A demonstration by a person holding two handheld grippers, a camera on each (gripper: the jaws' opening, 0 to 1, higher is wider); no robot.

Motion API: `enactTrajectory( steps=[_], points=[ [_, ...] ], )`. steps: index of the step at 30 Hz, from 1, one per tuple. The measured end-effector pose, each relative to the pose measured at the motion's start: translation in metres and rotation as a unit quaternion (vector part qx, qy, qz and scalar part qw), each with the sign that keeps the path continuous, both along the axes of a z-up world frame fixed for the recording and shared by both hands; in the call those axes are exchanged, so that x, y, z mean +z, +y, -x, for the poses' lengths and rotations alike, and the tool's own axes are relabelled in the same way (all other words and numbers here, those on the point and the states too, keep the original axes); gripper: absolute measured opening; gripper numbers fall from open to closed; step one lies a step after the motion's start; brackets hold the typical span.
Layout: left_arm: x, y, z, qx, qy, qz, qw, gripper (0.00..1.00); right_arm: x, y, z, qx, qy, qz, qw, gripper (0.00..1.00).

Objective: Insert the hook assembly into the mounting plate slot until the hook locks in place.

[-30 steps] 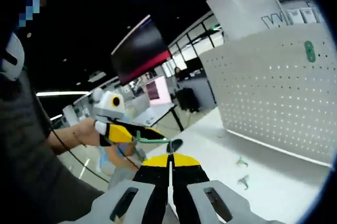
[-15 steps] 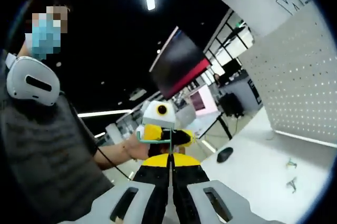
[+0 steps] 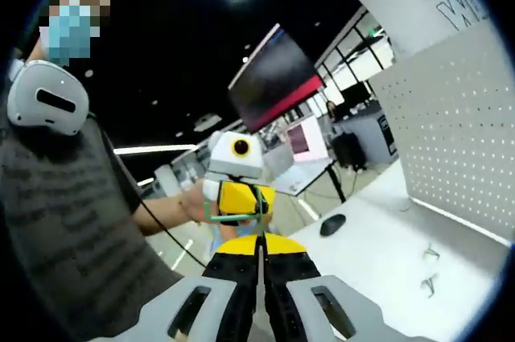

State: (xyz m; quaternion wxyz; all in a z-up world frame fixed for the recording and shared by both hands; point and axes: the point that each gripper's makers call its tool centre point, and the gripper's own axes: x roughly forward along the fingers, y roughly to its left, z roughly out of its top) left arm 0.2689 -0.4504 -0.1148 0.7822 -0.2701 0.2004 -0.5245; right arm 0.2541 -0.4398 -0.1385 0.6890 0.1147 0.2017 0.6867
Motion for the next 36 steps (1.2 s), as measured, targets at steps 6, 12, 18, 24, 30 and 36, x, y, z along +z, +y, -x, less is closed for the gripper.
enactTrajectory(
  steps=[6, 12, 18, 24, 30, 36],
  points=[
    [-0.01, -0.004, -0.007, 0.012, 0.006, -0.029, 0.9995, 0.02, -0.01, -0.002, -0.009, -0.025, -0.046, 0.05, 0.9974, 0.01],
    [-0.023, -0.005, -0.013, 0.026, 0.021, -0.053, 0.998, 0.02, -0.023, -0.007, -0.019, -0.037, -0.082, 0.112, 0.9896, 0.04],
    [-0.044, 0.016, -0.032, 0.1, 0.075, -0.069, 0.9897, 0.02, -0.039, -0.024, -0.043, -0.097, -0.087, 0.172, 0.9764, 0.15],
    [-0.061, 0.04, -0.046, 0.162, 0.082, -0.125, 0.9754, 0.02, -0.033, -0.035, -0.057, -0.164, -0.129, 0.207, 0.956, 0.18],
    [-0.065, 0.045, -0.054, 0.203, 0.066, -0.162, 0.9636, 0.02, -0.016, -0.023, -0.053, -0.206, -0.101, 0.159, 0.9603, 0.17],
    [-0.053, 0.038, -0.058, 0.225, 0.067, -0.121, 0.9644, 0.02, -0.014, -0.005, -0.05, -0.218, -0.096, 0.15, 0.9596, 0.16]
  ],
)
